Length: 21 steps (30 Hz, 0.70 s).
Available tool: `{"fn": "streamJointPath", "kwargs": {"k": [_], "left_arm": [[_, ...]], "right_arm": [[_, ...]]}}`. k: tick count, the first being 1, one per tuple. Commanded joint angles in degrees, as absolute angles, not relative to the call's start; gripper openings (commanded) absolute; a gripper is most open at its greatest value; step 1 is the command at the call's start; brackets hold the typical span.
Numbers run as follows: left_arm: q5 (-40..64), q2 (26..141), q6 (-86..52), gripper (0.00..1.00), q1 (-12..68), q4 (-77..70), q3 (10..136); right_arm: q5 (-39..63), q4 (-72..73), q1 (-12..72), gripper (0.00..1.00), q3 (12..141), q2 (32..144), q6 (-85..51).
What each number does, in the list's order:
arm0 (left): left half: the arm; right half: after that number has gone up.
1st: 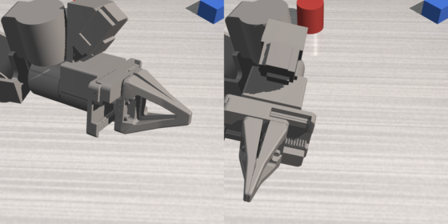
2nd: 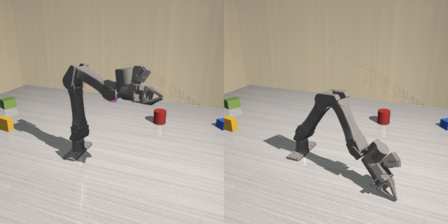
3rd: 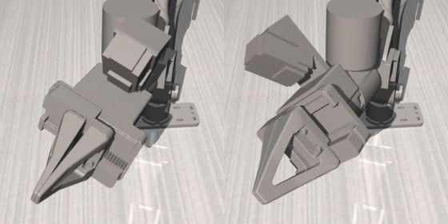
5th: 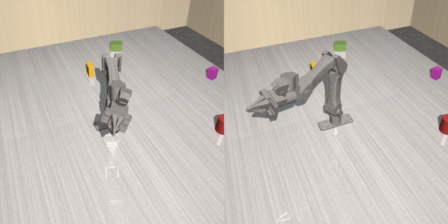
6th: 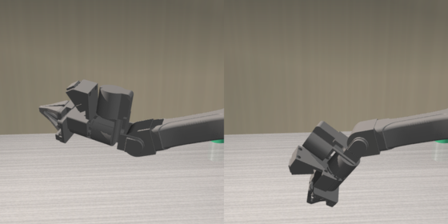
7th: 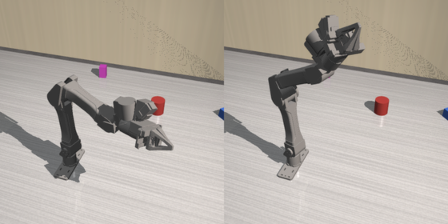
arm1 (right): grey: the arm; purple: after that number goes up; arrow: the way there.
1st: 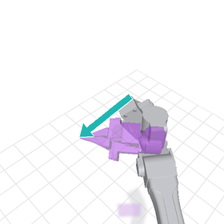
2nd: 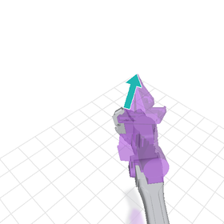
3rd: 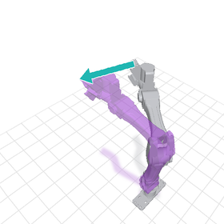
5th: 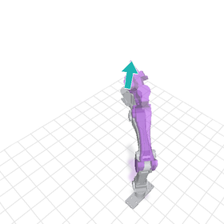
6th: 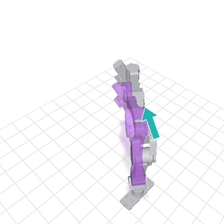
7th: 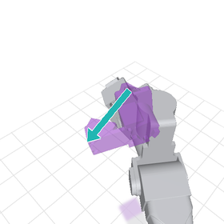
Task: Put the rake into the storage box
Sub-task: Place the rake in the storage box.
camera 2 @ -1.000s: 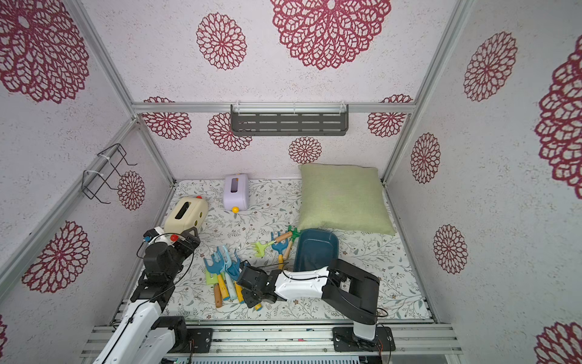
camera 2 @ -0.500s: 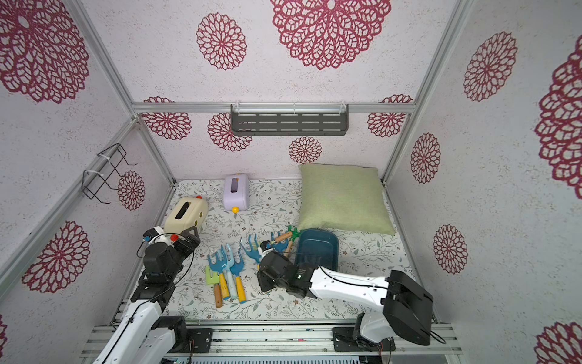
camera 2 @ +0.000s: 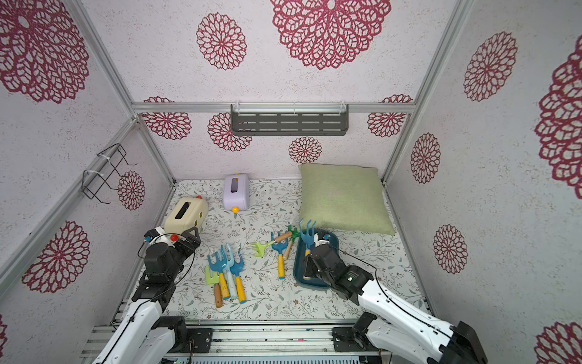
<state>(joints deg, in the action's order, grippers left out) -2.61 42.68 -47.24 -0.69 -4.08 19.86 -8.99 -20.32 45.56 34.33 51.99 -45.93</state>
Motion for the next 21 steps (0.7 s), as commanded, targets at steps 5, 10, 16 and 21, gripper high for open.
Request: {"fn": "streamJointPath", "kwargs": {"k": [5,10,16,21], "left_arm": [[-2.0,43.3,-47.5,0.97,-1.1,-5.8,19.4],[-2.1,43.3,-47.4,0.97,-1.1,-5.7,19.4],[-2.1,43.4,-47.4,0.97,-1.1,-5.8,19.4],[-2.0,43.7,-47.6,0.97,-1.1,-6.2,19.3]], "right_arm": [[-5.7,-15.6,41.3,0.16,30.7,54.5,-47.9],[-4.2,-13.4,40.9,0.16,29.6,58.6,-49.0],[-1.5,-11.5,41.1,0.15,26.5,58.7,-50.8],[-0.3,-11.6,42.2,0.15,25.1,58.4,-51.6]]}}
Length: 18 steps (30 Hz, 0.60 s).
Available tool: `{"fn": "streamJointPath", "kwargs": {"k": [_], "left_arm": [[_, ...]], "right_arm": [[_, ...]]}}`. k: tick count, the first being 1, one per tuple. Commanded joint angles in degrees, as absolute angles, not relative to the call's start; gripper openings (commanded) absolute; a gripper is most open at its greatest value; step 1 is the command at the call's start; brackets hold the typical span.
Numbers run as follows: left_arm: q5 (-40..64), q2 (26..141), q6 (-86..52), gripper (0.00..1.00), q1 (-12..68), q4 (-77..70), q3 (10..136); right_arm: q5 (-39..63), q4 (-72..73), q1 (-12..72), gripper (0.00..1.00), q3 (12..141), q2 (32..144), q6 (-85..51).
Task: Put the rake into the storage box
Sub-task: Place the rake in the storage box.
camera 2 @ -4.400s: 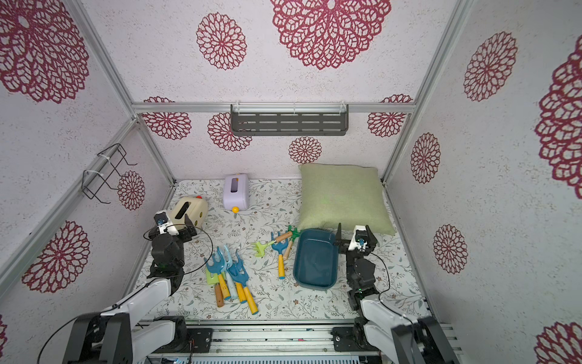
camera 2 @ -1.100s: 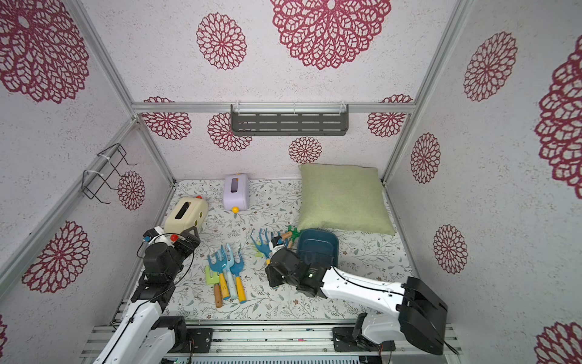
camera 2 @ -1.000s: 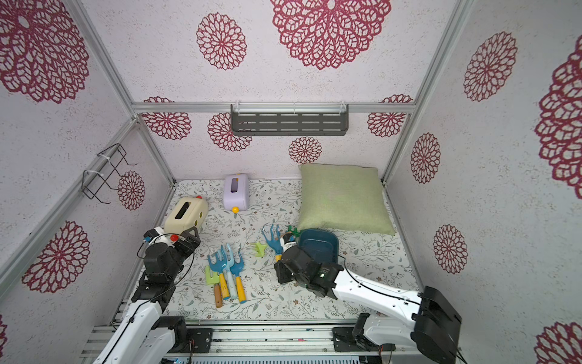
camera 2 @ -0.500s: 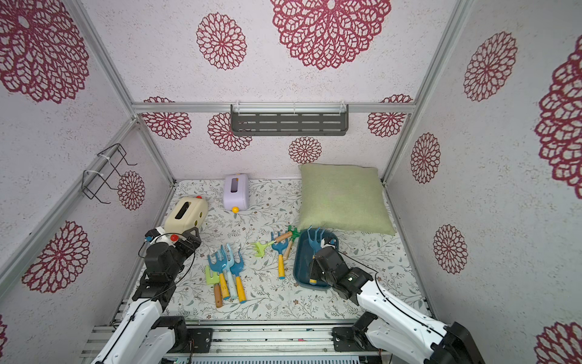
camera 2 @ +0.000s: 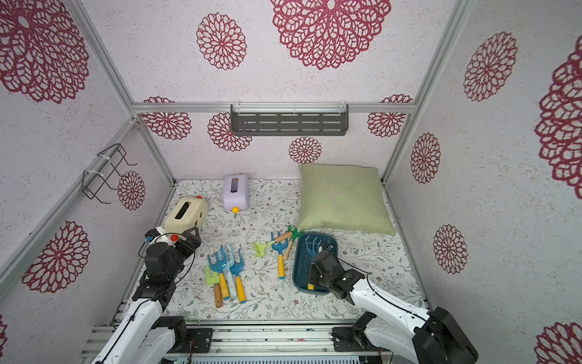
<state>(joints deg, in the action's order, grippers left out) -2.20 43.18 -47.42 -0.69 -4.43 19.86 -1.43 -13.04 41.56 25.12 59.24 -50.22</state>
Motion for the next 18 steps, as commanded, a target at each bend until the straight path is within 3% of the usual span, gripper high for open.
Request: {"fn": "streamJointPath", "kwargs": {"k": [1,5,12,18], "left_arm": [[-2.0,43.8,-47.6,0.97,-1.1,-6.3,19.3],[-2.1,43.8,-47.6,0.97,-1.1,-6.2,19.3],[-2.5,44.7,-48.1,0.97,-1.0,-5.1,19.9],[0.5,48.7,-47.8,0.97,-1.1,-0.1,24.1]], "right_arm": [[-0.4,-11.6,42.4,0.15,24.9,58.4,-51.9],[-0.6,-11.5,42.7,0.20,24.9,58.5,-52.1],[-3.4,-14.6,42.8,0.57,27.9,57.0,-49.4],[-4.4,-15.2,42.7,0.76,30.3,53.9,-44.2]]}}
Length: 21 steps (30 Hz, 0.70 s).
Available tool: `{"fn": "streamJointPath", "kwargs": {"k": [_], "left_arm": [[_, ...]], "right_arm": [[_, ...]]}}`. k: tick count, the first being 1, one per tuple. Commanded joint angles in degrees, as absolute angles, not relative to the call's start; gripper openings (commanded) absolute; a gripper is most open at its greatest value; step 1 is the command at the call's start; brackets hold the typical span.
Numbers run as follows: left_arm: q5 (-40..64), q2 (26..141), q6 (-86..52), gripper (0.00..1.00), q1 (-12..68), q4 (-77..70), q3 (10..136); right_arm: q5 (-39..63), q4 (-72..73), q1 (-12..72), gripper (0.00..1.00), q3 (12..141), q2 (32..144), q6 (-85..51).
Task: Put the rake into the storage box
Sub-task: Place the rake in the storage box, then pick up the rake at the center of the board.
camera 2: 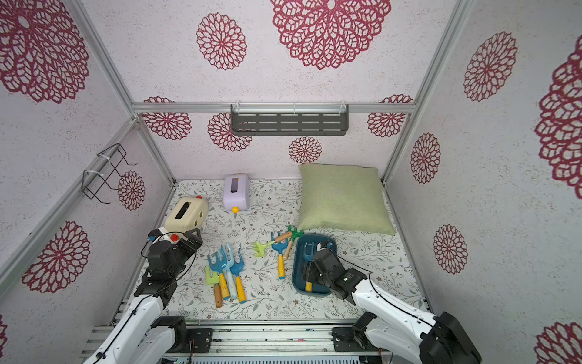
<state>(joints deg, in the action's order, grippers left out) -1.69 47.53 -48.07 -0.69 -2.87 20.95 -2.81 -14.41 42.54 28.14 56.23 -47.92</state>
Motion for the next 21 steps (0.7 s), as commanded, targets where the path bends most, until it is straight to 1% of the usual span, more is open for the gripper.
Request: {"fn": "streamJointPath", "kwargs": {"k": [1,2,3,4,6,8,12,14,18,21], "left_arm": [[1.2,49.4,-48.5,0.97,-1.0,0.8,24.6],[2.2,50.0,-49.4,0.97,-1.0,1.6,25.0],[2.9,50.8,-50.1,0.97,-0.8,3.4,25.5],[3.4,51.6,-50.9,0.97,-0.5,5.3,26.1],[4.2,52.9,-51.8,0.97,1.0,9.0,27.2],[3.4,53.7,-52.6,0.97,4.1,12.8,28.5],[-2.5,54.0,-55.0,0.99,13.3,20.8,31.3],[-5.3,54.1,-56.7,1.00,17.4,24.3,32.6],[-10.5,55.0,-60.3,0.94,25.5,31.0,35.7],[-13.1,56.6,-63.5,0.88,30.4,36.0,38.1]], "right_arm": [[-4.6,-15.1,42.5,0.82,30.7,53.1,-43.2],[-4.8,-15.1,42.4,0.89,31.0,52.5,-42.1],[-5.0,-15.3,42.1,0.98,31.6,51.9,-40.7],[-5.3,-15.5,41.9,0.99,32.3,51.5,-39.4],[-7.0,-16.8,41.4,0.99,33.7,51.1,-37.0],[-9.2,-17.8,41.1,0.99,34.9,50.7,-34.6],[-17.0,-19.2,41.0,0.99,36.9,48.6,-32.0],[-18.6,-17.7,40.8,0.99,36.5,46.3,-29.6],[-23.2,-13.4,40.0,0.99,33.6,41.1,-26.5],[-25.8,-12.8,38.1,0.99,32.4,40.1,-26.2]]}}
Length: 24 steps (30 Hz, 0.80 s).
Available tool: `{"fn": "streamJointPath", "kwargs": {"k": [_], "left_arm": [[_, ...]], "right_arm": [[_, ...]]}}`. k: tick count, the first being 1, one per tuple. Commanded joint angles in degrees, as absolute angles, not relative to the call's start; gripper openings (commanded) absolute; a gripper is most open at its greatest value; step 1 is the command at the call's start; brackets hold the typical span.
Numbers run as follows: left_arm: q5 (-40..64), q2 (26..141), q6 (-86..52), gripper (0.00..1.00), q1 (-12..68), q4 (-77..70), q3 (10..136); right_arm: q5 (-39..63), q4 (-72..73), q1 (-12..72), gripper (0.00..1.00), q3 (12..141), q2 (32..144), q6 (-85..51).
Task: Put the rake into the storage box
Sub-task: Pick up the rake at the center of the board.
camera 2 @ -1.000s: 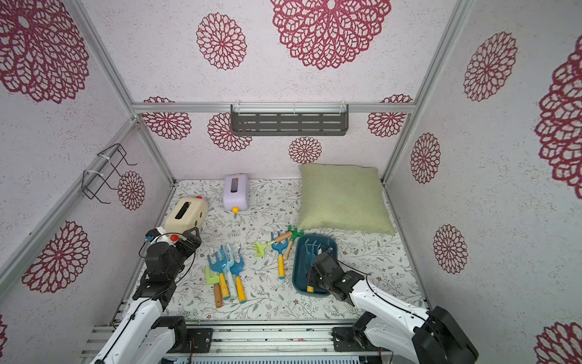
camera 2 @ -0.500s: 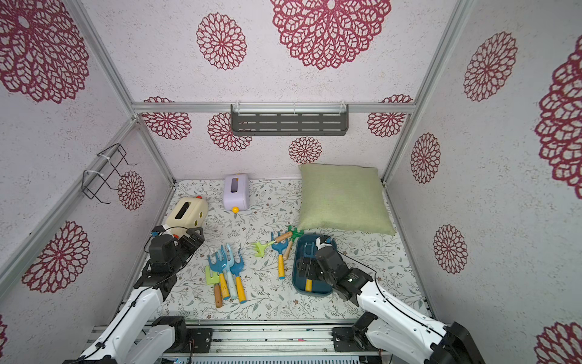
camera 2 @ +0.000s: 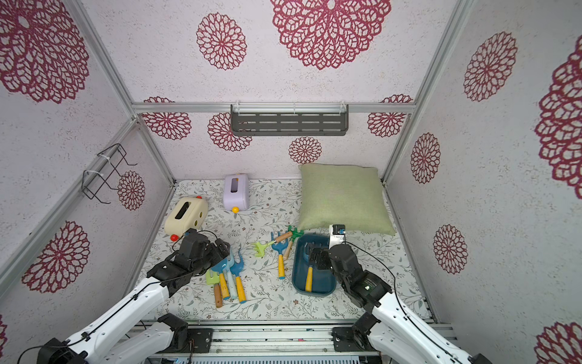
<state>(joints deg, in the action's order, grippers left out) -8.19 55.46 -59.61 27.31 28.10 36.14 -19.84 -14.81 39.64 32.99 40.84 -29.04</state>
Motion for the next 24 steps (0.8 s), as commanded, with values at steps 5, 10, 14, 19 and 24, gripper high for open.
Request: {"fn": "streamJointPath", "kwargs": {"k": [5,10,14,19,24], "left_arm": [[-17.3,60.4,-68.7,0.70,38.3,42.5,41.5],[-20.5,64.9,-73.2,0.61,42.6,46.9,43.4],[-20.2,68.1,-74.7,0.59,43.2,45.4,41.8],[-19.2,72.6,-74.5,0.51,43.1,42.5,41.1],[-18.0,77.3,-73.5,0.44,43.1,40.4,41.9]], "right_arm": [[-25.2,-9.7,35.2,0.99,28.5,38.7,-26.9],[-24.1,-6.8,34.2,0.99,25.1,35.5,-27.9],[-24.0,-6.6,33.8,0.99,24.6,33.4,-27.8],[-23.3,-7.0,33.5,0.99,24.4,33.3,-28.3],[-22.8,-7.2,33.4,0.99,24.4,33.6,-28.5]]}}
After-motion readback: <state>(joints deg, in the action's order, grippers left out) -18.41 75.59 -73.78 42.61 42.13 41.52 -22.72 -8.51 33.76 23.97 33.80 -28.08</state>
